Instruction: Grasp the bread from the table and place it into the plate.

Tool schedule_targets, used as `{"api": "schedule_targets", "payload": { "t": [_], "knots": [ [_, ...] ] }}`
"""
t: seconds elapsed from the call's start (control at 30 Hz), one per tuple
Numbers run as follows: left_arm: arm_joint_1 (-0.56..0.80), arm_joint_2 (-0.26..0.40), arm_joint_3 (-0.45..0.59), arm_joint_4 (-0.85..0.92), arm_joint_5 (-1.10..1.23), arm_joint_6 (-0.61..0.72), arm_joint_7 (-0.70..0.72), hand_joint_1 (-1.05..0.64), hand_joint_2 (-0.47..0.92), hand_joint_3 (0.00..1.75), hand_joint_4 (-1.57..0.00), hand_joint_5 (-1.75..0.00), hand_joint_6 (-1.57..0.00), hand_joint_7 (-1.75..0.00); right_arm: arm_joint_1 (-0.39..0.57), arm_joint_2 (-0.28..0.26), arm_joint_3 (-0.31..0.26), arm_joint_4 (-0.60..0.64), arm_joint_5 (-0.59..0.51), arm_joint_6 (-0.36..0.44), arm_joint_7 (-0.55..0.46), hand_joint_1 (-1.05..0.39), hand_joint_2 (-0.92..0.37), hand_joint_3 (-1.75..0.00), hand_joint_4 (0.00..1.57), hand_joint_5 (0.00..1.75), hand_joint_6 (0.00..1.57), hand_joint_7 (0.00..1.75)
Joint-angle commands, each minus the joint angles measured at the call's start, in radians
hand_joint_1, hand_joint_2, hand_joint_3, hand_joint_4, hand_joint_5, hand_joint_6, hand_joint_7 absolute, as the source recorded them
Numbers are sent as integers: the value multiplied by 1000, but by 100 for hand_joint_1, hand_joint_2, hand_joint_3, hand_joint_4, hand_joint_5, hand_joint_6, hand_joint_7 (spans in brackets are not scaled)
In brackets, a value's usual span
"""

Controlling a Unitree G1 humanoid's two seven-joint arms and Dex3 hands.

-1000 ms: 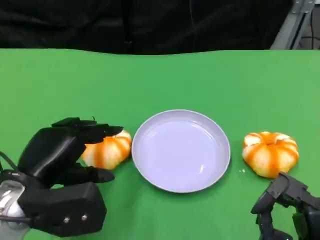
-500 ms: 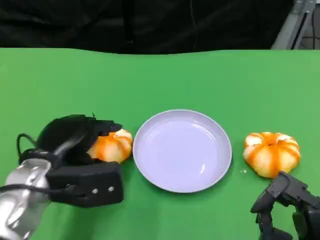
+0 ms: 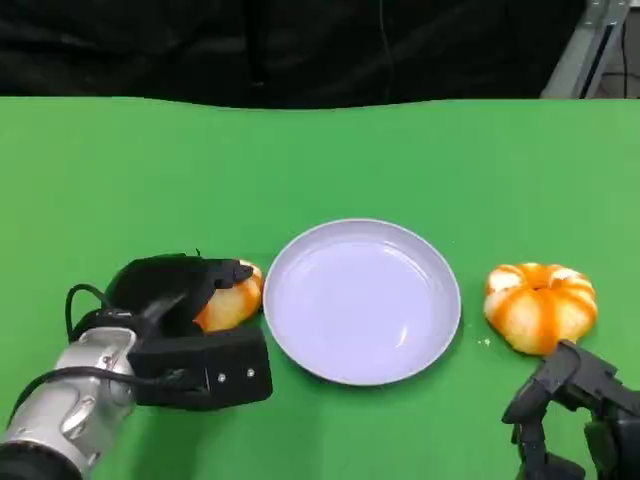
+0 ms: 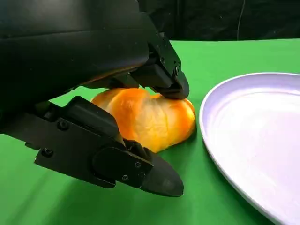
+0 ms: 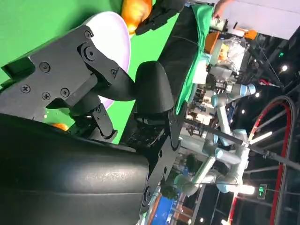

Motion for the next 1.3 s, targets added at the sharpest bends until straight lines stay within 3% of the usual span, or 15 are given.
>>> {"api": "schedule_targets", "payload": {
  "t": [0.03, 0.43, 1.1, 1.3],
  "knots": [
    [-8, 15, -9, 42, -12, 2, 19, -90, 92, 5, -44, -4, -61, 0, 2, -13, -5, 2, 14, -12, 3, -11, -49, -127, 84, 174, 76, 149],
    [10, 60, -5, -47, -26, 13, 24, -85, 92, 5, -45, -3, -61, 0, 0, -19, -13, 10, 14, -17, 3, -12, -49, -127, 84, 175, 76, 151],
    [8, 72, -23, -89, -17, 121, -3, -88, 92, 6, -44, -1, -60, 0, 13, -16, -10, -4, 11, -6, 1, -12, -50, -124, 83, 175, 75, 150],
    [-30, 23, -63, 76, -9, 110, 63, -85, 92, 5, -48, -3, -63, -1, 14, -19, -13, -12, 14, 1, 3, -14, -48, -126, 85, 174, 76, 150]
  ]
}}
